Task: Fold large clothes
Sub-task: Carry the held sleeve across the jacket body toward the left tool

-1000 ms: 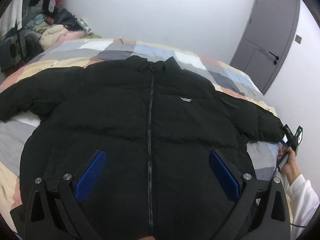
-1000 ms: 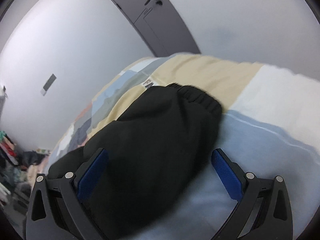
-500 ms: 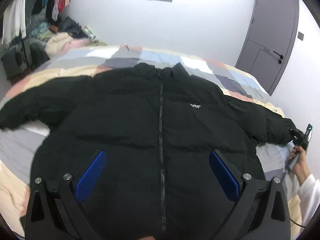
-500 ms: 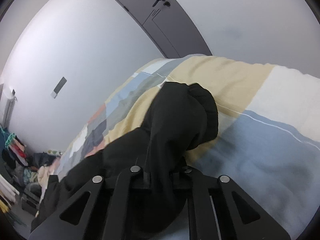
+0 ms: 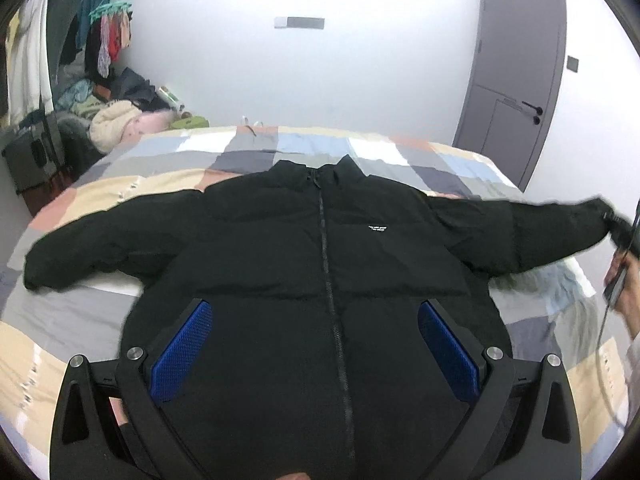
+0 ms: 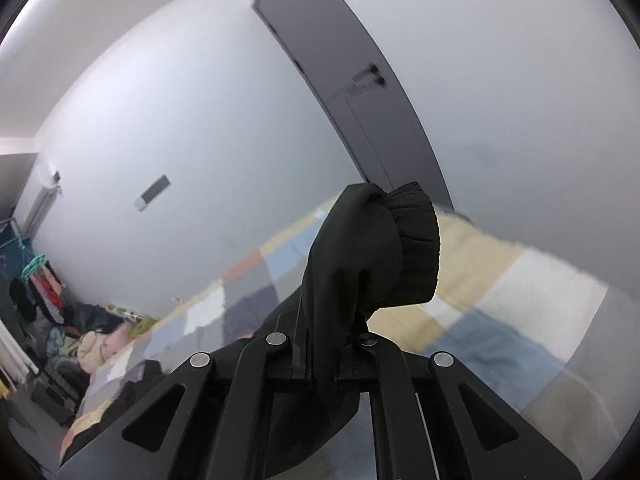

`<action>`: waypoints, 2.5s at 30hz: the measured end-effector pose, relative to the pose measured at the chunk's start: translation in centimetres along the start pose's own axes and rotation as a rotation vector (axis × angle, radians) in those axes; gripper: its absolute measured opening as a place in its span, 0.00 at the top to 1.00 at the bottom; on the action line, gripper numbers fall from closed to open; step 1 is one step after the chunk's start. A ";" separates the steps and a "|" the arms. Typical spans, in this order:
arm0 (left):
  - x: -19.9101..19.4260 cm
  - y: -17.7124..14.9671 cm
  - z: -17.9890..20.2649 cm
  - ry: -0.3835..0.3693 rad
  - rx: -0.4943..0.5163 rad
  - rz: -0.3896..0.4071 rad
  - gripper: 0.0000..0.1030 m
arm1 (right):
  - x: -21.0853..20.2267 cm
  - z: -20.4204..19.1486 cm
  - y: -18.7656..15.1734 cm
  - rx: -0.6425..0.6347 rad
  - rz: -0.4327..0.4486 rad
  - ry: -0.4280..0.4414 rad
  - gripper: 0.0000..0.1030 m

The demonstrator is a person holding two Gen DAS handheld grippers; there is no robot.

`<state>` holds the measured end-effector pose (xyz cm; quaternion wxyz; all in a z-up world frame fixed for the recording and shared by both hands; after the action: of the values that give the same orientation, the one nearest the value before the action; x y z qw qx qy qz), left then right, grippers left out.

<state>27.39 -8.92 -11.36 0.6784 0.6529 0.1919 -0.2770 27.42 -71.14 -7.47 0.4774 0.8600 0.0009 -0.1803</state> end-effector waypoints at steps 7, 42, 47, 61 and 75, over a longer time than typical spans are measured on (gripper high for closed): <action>-4.2 0.1 -1.4 0.017 0.027 0.026 0.00 | -3.9 -9.3 3.2 -0.131 0.047 0.042 0.96; -3.1 -2.3 -15.5 0.042 -0.077 0.044 0.00 | -2.2 -56.3 -32.6 -0.696 -0.329 0.646 0.92; -1.2 -2.8 -16.4 0.016 -0.106 0.014 0.00 | 0.1 -55.9 -40.8 -0.756 -0.486 0.627 0.92; -1.1 -2.8 -15.9 0.006 -0.119 0.005 0.00 | -0.1 -53.5 -45.2 -0.747 -0.617 0.601 0.49; -4.8 -2.0 -11.9 -0.025 -0.095 0.060 0.00 | -4.9 -47.1 -35.1 -0.735 -0.469 0.515 0.48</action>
<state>23.63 3.46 -10.84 0.7188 0.6221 0.1766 -0.2552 31.28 -12.49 -12.18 0.6796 0.6284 0.3749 -0.0525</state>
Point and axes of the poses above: each gripper's, at about its wrist camera, not at the fingertips, and x roughly the way its jaws point, z to its right, y to its top, the point moved 5 cm from there along x, roughly the way its jaws point, and after that the axes turned 2 degrees about z, right-handed, at the moved point
